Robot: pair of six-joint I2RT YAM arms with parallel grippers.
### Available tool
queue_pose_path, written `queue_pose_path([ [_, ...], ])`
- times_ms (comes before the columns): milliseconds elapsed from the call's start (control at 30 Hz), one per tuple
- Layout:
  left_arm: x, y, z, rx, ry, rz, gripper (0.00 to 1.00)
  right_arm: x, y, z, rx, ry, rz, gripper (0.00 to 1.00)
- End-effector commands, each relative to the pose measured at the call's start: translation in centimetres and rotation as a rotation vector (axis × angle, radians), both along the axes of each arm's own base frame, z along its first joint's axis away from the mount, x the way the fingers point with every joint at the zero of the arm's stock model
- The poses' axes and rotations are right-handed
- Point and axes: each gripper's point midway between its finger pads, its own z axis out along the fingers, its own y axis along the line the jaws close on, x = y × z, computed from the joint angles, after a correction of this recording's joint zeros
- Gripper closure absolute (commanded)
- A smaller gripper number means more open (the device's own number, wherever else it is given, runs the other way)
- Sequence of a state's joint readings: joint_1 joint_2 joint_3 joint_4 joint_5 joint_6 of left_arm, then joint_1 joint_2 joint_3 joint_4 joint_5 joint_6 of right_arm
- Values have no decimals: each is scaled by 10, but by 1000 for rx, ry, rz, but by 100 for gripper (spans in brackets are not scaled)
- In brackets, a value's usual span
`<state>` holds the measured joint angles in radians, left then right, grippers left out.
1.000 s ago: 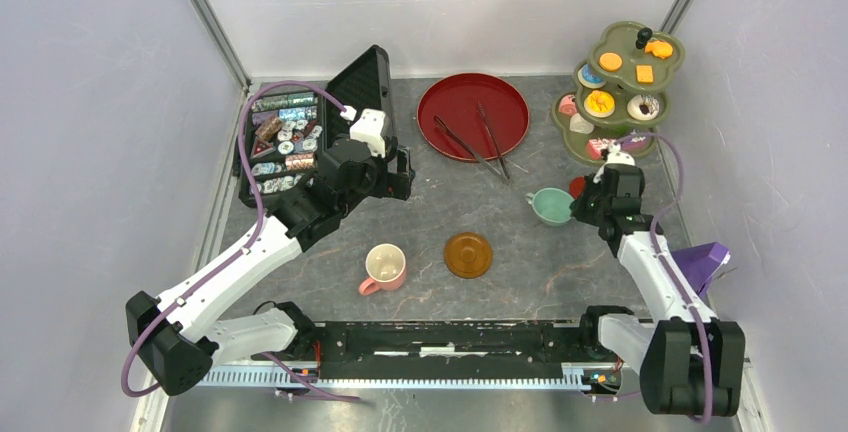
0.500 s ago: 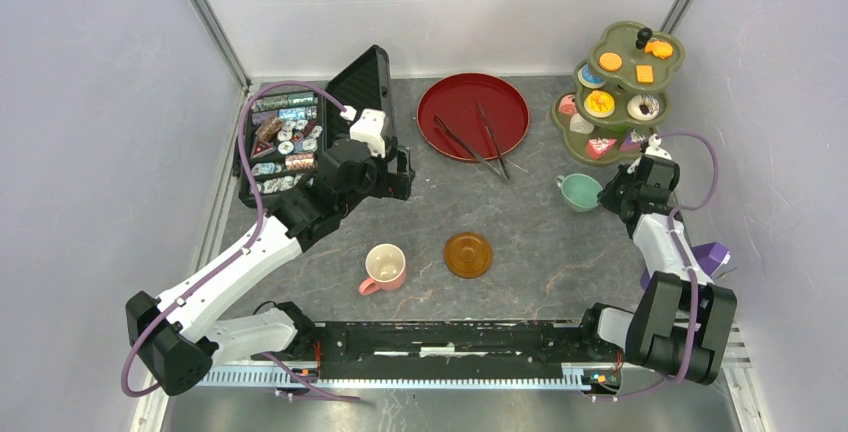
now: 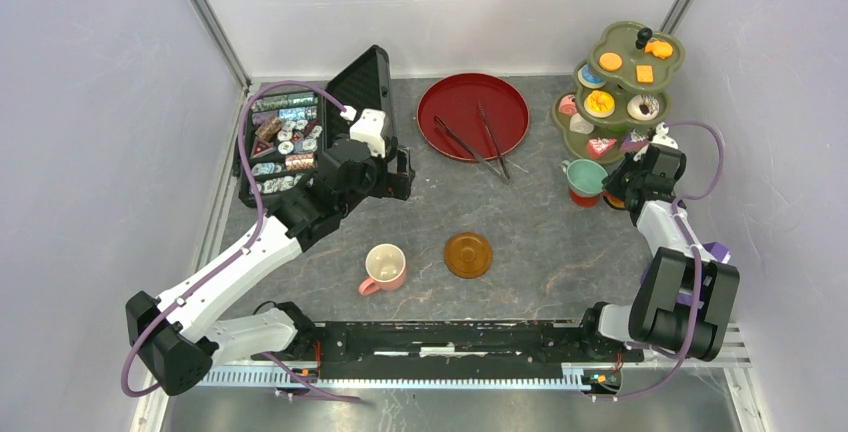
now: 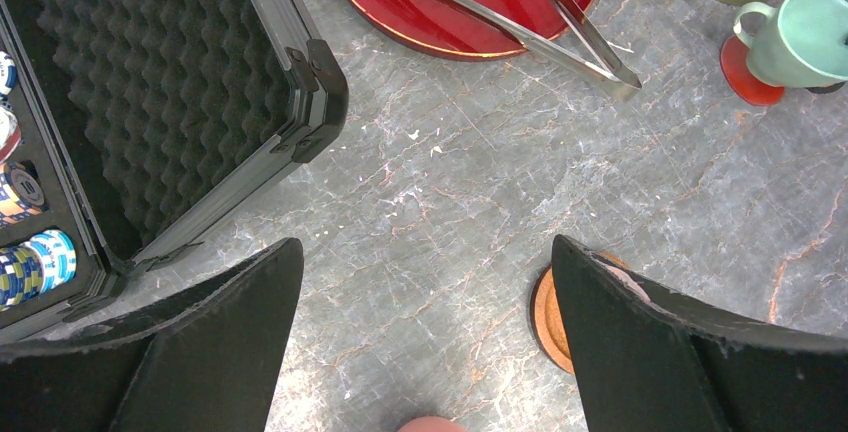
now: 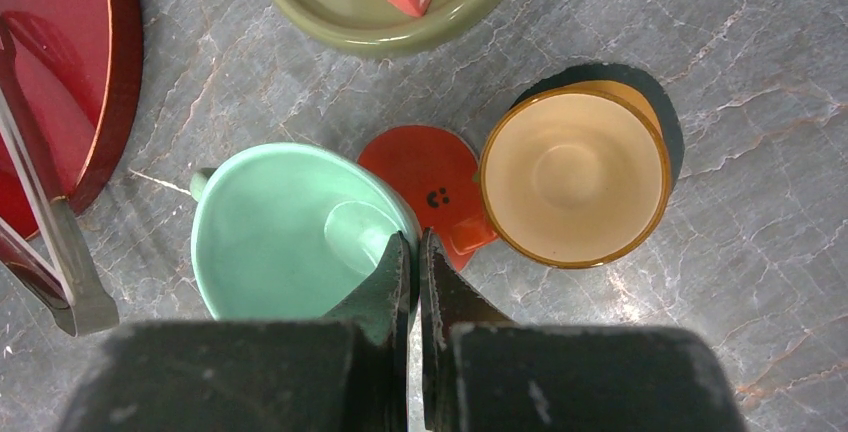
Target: Serve the afternoon tea
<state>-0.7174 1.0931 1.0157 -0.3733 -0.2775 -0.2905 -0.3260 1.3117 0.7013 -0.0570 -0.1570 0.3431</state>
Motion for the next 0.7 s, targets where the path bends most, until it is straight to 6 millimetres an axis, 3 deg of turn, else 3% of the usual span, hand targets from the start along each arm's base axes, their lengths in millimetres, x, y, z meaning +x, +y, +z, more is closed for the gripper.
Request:
queue_pose_path([
  [0,1,-4,12,-58,-3,9,0,26,-11,34,-39,-134,-3,100],
  [667,-1,-2,17,-68,-14,10,0,18,-22,0,-83,-73,-39,100],
])
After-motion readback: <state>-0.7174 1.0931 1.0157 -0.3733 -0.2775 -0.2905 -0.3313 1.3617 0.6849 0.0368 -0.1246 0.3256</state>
